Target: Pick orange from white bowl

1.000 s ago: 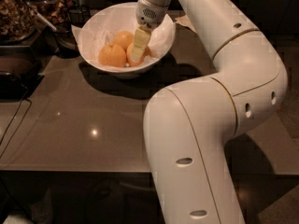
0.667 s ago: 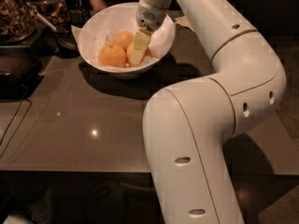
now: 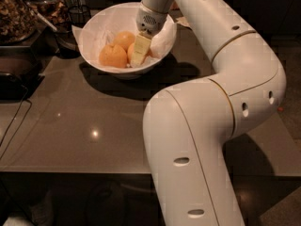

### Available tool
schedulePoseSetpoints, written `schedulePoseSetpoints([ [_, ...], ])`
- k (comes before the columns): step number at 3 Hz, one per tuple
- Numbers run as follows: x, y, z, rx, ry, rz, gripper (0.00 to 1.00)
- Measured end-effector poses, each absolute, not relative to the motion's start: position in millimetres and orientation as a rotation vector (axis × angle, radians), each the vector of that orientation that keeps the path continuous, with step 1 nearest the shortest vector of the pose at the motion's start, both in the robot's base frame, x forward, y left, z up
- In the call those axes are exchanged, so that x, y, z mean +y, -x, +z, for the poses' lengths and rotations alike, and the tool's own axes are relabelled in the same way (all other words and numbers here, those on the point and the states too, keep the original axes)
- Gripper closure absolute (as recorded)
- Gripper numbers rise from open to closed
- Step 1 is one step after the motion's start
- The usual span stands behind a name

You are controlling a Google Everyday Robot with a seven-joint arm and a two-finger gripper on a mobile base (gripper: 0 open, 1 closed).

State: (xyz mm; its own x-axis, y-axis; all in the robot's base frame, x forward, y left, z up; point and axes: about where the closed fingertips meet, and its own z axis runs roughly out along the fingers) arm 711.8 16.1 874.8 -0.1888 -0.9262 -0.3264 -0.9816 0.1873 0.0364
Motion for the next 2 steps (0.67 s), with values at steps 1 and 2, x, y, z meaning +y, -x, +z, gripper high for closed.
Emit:
schedulePoseSetpoints([
  [1, 17.1, -711.1, 870.5, 2.23, 1.841, 0.365, 0.21],
  [2, 15.7, -711.1, 868.2, 2.233, 1.839, 0.372, 0.18],
])
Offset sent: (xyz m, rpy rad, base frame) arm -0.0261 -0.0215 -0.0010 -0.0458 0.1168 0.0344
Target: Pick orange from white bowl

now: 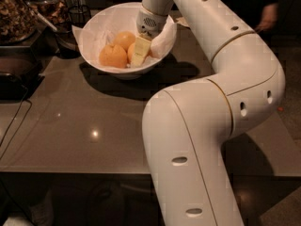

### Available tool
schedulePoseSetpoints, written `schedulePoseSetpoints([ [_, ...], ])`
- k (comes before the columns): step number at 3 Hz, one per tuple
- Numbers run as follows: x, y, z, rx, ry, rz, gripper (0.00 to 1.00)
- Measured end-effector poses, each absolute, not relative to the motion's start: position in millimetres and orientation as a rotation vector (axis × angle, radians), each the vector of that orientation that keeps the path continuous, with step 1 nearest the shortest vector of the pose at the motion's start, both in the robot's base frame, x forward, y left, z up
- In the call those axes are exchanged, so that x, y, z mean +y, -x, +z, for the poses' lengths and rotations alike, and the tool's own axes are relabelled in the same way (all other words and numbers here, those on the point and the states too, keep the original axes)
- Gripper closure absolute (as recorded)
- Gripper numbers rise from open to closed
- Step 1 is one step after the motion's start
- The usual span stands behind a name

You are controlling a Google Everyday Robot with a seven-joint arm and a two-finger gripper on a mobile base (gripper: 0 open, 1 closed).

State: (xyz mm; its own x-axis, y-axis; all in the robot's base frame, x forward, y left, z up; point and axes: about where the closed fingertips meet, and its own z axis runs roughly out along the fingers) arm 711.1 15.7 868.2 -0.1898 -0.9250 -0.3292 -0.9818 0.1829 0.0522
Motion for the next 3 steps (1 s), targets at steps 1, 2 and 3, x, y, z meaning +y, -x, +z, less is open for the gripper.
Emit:
schedulePoseSetpoints([
  [1, 12, -712, 872, 2.233, 1.827, 0.338, 0.37],
  [2, 10, -710, 881, 2.218, 1.829, 0.297, 0.6],
  [3, 8, -704, 889, 2.181, 1.825, 0.307, 0.91],
])
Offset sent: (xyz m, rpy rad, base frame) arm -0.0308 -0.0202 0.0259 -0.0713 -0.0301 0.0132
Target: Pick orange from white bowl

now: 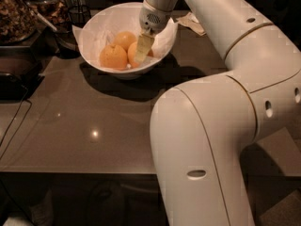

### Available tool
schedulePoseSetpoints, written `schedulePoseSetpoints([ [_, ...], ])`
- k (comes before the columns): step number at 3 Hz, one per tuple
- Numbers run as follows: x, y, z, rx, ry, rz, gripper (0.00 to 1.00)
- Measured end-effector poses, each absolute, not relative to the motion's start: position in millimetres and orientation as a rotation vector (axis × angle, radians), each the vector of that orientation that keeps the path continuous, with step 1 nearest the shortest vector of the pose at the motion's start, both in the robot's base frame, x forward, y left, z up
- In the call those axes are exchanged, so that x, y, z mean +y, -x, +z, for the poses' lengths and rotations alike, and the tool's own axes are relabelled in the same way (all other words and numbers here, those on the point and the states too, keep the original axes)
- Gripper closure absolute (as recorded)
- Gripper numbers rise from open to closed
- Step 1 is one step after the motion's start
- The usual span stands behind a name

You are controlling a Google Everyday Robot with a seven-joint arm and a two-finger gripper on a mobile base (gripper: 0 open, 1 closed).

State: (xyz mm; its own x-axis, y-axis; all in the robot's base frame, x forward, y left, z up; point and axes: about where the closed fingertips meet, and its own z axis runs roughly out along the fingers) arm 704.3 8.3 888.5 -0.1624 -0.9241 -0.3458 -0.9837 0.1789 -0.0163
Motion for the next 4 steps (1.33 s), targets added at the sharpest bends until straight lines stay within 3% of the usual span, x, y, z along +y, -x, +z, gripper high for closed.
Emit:
schedulePoseSetpoints([
  [1, 10, -706, 894, 2.159, 1.805, 0.312, 1.0],
  [4, 14, -695, 933, 2.038, 1.77, 0.302, 1.0],
])
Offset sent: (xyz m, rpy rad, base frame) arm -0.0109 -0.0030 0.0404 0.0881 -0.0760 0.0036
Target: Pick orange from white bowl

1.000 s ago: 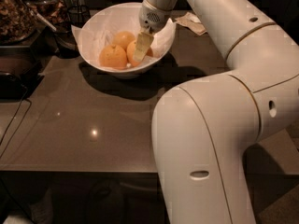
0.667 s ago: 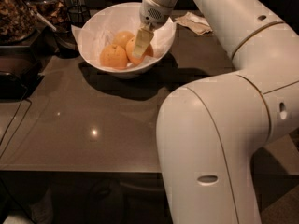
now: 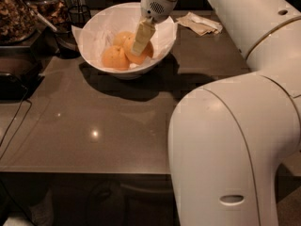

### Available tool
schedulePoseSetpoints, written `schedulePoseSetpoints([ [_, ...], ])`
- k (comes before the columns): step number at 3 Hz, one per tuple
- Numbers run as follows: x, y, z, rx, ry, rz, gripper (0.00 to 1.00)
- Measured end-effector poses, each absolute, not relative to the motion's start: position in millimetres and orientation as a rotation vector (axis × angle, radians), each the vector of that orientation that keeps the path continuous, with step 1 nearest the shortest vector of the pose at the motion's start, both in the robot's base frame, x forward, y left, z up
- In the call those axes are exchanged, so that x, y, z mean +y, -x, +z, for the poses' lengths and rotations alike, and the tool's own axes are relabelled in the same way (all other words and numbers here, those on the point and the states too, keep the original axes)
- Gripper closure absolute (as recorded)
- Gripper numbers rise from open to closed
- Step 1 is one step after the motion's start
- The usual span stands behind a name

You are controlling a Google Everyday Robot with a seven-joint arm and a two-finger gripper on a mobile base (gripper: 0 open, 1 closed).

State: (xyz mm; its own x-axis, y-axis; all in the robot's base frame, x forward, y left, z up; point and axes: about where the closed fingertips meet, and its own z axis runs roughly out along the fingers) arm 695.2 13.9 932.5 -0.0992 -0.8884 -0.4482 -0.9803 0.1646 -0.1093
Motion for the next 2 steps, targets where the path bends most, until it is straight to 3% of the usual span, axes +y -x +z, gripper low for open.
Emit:
schedulePoseSetpoints([
  [2, 12, -684, 952, 1.984, 1.765, 0.282, 1.0],
])
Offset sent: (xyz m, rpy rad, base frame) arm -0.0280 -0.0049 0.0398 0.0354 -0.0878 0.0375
